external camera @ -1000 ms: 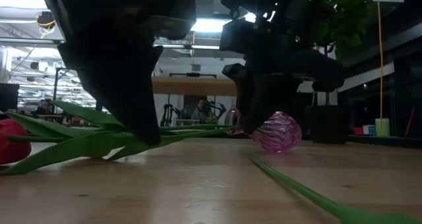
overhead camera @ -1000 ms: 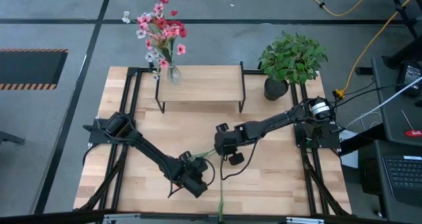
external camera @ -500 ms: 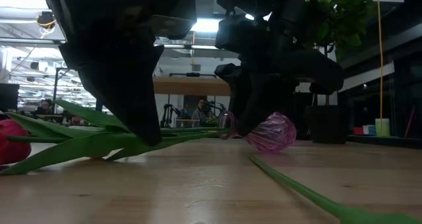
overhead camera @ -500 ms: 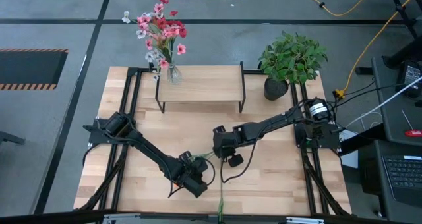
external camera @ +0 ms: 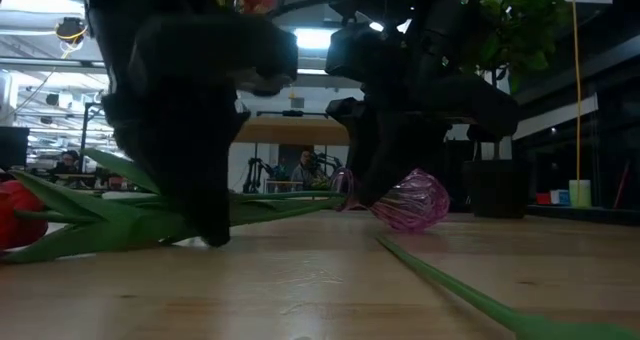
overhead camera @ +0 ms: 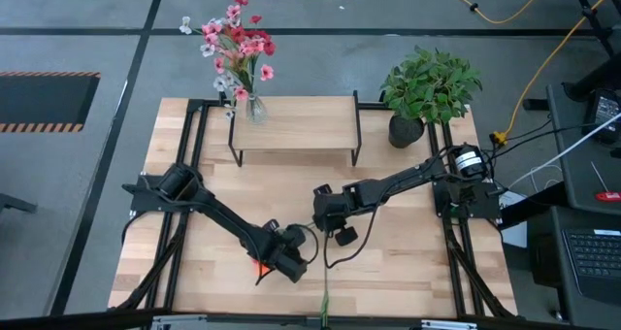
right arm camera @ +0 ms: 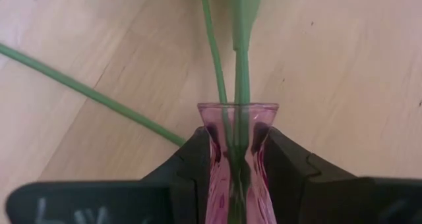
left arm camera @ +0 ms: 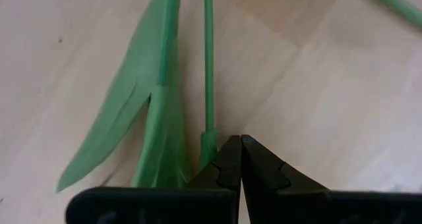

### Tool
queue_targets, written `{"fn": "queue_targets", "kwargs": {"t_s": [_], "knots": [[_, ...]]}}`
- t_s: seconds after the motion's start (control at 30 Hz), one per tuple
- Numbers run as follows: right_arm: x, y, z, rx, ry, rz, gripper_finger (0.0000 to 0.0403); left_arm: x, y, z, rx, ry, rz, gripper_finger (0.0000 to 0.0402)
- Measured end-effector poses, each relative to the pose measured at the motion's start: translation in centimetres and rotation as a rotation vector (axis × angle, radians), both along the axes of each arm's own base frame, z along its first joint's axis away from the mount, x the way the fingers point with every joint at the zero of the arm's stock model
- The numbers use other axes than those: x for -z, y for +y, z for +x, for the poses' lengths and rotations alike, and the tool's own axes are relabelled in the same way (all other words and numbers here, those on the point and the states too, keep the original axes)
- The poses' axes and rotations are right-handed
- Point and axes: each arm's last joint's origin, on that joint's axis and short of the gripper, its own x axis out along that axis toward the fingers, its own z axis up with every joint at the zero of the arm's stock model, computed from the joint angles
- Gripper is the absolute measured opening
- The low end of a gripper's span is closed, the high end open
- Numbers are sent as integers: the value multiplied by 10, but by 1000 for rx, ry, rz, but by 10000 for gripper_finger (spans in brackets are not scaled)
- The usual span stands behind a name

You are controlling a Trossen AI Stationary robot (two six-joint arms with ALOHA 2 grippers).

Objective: Pick and place flowers into a vace then onto a shelf
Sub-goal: Move the pink vase to the middle of the table

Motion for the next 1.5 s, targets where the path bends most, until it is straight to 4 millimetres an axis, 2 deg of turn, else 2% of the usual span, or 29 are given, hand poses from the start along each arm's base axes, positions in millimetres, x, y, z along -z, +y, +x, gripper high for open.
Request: {"fn": "queue_targets", "kwargs": {"t_s": [0.57,0.97,1.5], "knots": [[1,1,-2,7,37,50,104,3,9,-10,-77,74,109,1],[1,5,-3,-9,42,115,104,3,22,-1,-62,47,155,2],[0,8,-2,-4,37,157,104,1,24,1,-78,-5,245,2]]}}
